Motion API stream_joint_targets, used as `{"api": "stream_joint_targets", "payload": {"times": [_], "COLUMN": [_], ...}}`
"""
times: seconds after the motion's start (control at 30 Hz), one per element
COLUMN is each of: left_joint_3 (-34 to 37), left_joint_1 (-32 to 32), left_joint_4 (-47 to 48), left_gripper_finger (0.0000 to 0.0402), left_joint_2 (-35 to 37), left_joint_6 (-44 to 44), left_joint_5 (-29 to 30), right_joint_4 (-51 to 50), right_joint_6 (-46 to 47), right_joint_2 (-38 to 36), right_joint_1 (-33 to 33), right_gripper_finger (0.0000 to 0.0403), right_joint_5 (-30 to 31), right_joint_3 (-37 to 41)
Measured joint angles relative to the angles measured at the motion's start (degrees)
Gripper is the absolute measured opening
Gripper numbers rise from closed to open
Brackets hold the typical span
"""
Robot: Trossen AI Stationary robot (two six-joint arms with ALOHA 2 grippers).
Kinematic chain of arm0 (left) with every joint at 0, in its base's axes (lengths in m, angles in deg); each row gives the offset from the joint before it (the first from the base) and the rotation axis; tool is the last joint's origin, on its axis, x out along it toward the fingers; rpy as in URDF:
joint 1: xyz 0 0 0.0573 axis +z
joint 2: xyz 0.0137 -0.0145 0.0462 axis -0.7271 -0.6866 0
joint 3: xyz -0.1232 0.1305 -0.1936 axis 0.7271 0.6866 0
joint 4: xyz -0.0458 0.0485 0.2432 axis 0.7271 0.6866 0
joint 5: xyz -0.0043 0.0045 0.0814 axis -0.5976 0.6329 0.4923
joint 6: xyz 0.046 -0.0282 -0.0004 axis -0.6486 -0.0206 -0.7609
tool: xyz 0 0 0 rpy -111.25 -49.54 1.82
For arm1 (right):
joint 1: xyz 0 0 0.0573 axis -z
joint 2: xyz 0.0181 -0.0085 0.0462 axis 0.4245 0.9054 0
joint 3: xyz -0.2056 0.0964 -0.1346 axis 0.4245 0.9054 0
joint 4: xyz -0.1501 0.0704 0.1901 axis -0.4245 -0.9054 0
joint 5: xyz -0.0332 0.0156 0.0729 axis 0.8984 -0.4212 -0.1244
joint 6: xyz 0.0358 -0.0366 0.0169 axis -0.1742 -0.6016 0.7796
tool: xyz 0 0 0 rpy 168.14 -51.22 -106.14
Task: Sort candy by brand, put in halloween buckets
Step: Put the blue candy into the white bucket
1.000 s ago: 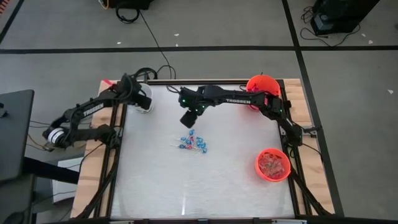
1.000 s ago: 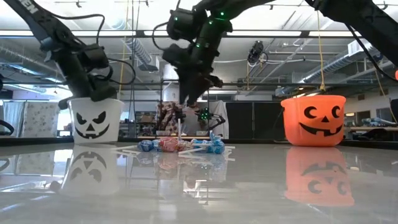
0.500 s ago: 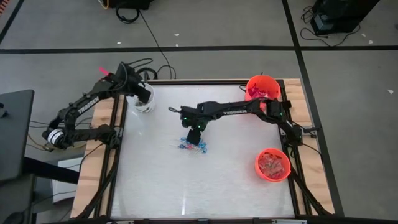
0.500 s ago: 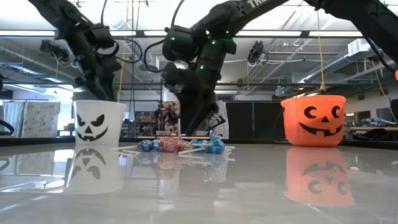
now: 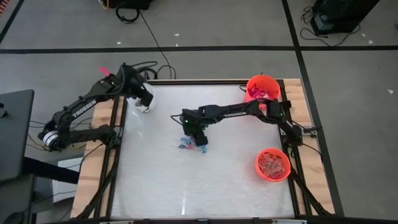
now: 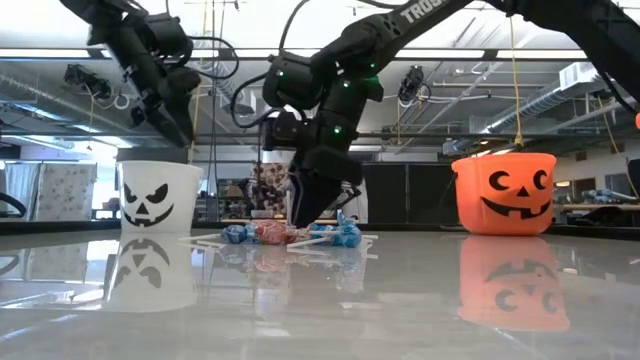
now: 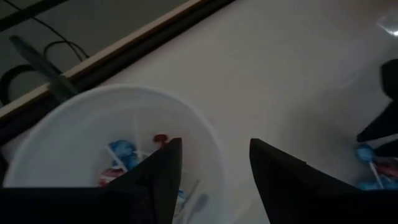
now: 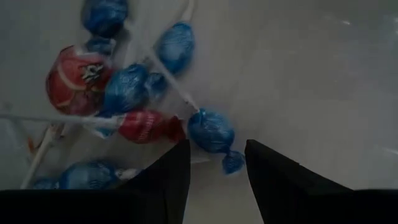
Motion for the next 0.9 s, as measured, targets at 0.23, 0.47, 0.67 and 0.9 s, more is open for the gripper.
{"api": "stream_joint_targets", "payload": {"times": [0.23, 0.47, 0.67, 0.9], "left_joint_3": [0.00, 0.00, 0.00, 0.00], "left_joint_1": [-5.49, -11.06, -15.35, -17.88], "left_joint_4": [-0.02, -0.71, -7.69, -15.99], "left_gripper_finger": [0.0189, 0.0166, 0.0163, 0.0196], "left_joint_2": [0.00, 0.00, -0.02, -0.04], "left_joint_6": [1.87, 4.61, 2.82, -0.11], "left_joint_5": [0.01, -1.68, -16.47, -19.12], "right_joint_4": [3.33, 4.53, 7.16, 16.28], "right_joint_6": [-0.09, 5.36, 16.43, 27.37], "right_joint_2": [-0.09, -0.10, -1.55, -8.89], "right_joint_1": [1.44, 2.59, 3.27, 5.26], "right_gripper_finger": [0.0135, 0.0012, 0.0006, 0.0004], "right_joint_5": [-1.83, -2.93, -2.28, 0.16], "right_joint_3": [2.90, 2.88, 0.99, -0.06]}}
